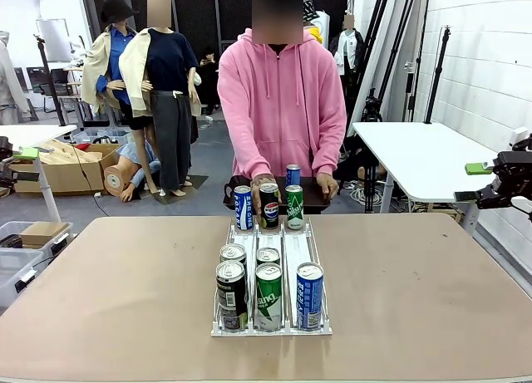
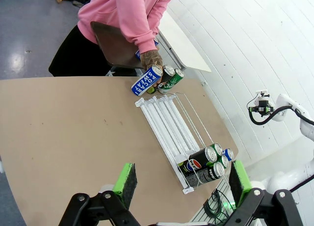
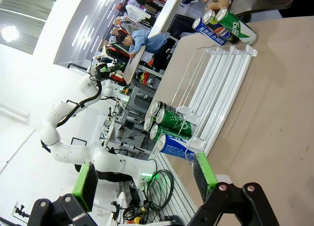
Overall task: Retrieve and hand over the desired beverage to the person.
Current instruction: Pick up another can of the same type that the person held from the Automatic Can Dispenser.
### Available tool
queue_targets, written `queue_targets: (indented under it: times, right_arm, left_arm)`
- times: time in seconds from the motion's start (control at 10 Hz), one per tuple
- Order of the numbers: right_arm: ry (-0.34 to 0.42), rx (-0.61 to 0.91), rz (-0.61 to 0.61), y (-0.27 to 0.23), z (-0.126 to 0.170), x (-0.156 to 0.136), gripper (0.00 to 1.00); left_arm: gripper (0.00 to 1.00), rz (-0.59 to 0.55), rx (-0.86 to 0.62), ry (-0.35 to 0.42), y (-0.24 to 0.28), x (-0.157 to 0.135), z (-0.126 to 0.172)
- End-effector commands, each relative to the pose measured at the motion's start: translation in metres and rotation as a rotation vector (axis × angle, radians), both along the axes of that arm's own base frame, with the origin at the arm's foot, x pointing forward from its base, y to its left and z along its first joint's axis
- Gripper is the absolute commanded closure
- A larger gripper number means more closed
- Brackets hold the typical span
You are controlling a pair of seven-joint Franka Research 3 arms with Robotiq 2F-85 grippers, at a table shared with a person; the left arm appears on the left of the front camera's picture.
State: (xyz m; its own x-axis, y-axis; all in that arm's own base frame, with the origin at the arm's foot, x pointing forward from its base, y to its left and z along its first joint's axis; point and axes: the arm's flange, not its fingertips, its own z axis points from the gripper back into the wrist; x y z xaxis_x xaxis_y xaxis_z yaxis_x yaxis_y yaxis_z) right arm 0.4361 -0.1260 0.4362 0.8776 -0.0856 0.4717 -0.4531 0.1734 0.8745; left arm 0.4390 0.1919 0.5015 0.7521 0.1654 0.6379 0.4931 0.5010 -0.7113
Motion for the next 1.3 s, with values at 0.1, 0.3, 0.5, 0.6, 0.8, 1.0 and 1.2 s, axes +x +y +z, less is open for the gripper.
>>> queue_targets:
  times: [0.1,0.3,0.5,0.6,0.8,1.0,1.2]
  right_arm:
    - [0.008,0.003,-0.008,0.002,0.000,-0.001,0.00]
    - [0.008,0.003,-0.008,0.002,0.000,-0.001,0.00]
    - [0.008,0.003,-0.008,0.002,0.000,-0.001,0.00]
    - [0.008,0.003,-0.008,0.002,0.000,-0.001,0.00]
    - [0.008,0.003,-0.008,0.002,0.000,-0.001,0.00]
    - [0.008,0.003,-0.008,0.002,0.000,-0.001,0.00]
    - [0.008,0.003,-0.008,0.002,0.000,-0.001,0.00]
  left_arm:
    - [0.00,0.002,-0.011,0.000,0.000,-0.001,0.002]
    - [0.00,0.002,-0.011,0.000,0.000,-0.001,0.002]
    - [0.00,-0.027,0.010,0.019,-0.008,0.000,0.001]
    - [0.00,-0.046,-0.003,0.061,-0.011,-0.002,0.002]
    - [0.00,-0.097,0.002,0.133,-0.025,-0.013,0.007]
    - [0.00,-0.133,0.064,0.184,-0.050,-0.025,0.012]
    - [0.00,-0.180,0.114,0.223,-0.078,-0.032,0.016]
